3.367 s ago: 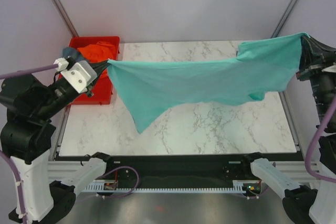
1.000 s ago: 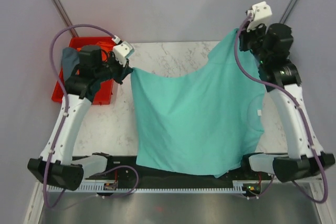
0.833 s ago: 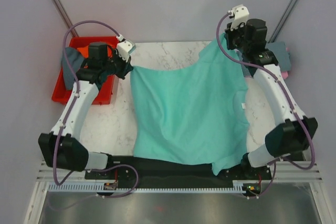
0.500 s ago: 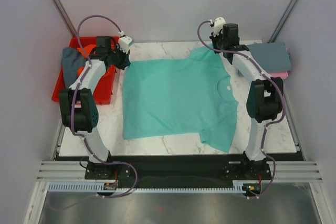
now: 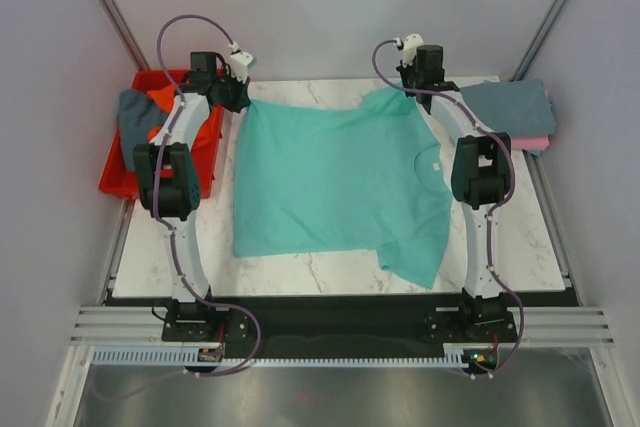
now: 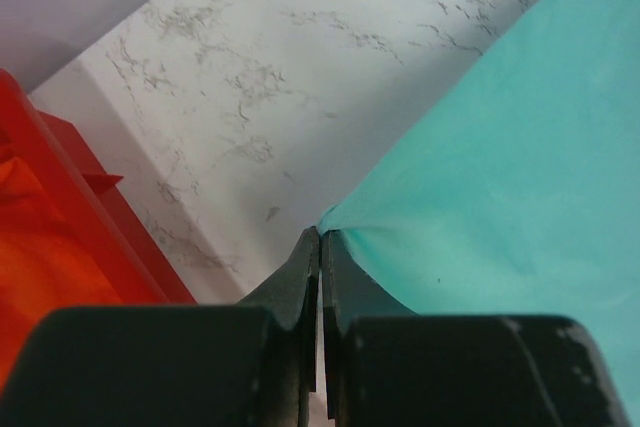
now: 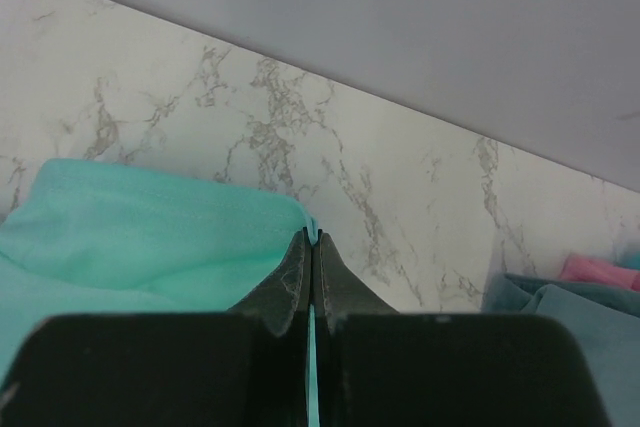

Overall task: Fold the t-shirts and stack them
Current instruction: Fold the tshirt

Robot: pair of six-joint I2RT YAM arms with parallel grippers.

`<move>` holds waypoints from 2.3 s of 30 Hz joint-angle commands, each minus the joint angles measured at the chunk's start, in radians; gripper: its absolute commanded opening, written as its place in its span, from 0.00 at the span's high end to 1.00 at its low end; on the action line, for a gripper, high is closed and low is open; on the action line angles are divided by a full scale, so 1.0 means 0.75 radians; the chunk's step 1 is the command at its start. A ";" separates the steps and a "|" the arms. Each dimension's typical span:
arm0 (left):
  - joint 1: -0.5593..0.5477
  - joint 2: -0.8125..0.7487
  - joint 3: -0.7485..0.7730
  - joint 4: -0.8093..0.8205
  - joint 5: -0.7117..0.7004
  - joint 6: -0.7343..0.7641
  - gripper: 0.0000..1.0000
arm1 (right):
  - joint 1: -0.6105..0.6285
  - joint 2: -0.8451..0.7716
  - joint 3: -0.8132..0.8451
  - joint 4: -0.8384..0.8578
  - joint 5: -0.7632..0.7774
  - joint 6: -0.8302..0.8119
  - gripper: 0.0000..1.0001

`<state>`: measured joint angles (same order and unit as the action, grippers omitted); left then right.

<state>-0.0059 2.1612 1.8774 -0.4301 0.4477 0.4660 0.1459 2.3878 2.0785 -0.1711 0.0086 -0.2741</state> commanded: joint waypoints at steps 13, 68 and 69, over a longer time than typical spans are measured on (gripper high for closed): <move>-0.013 0.270 0.446 -0.073 -0.057 -0.030 0.98 | -0.058 0.134 0.241 0.105 0.058 0.042 1.00; 0.061 -0.376 -0.245 -0.302 0.084 0.205 0.98 | -0.010 -1.022 -1.037 -0.007 0.023 0.042 1.00; 0.061 -0.382 -0.253 -0.310 0.084 0.215 0.98 | -0.010 -1.030 -1.045 -0.013 0.023 0.046 1.00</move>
<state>0.0334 1.9266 1.6707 -0.6075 0.4820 0.5568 0.1398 1.6764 1.3087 -0.1959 0.0235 -0.2501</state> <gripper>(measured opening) 0.028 0.011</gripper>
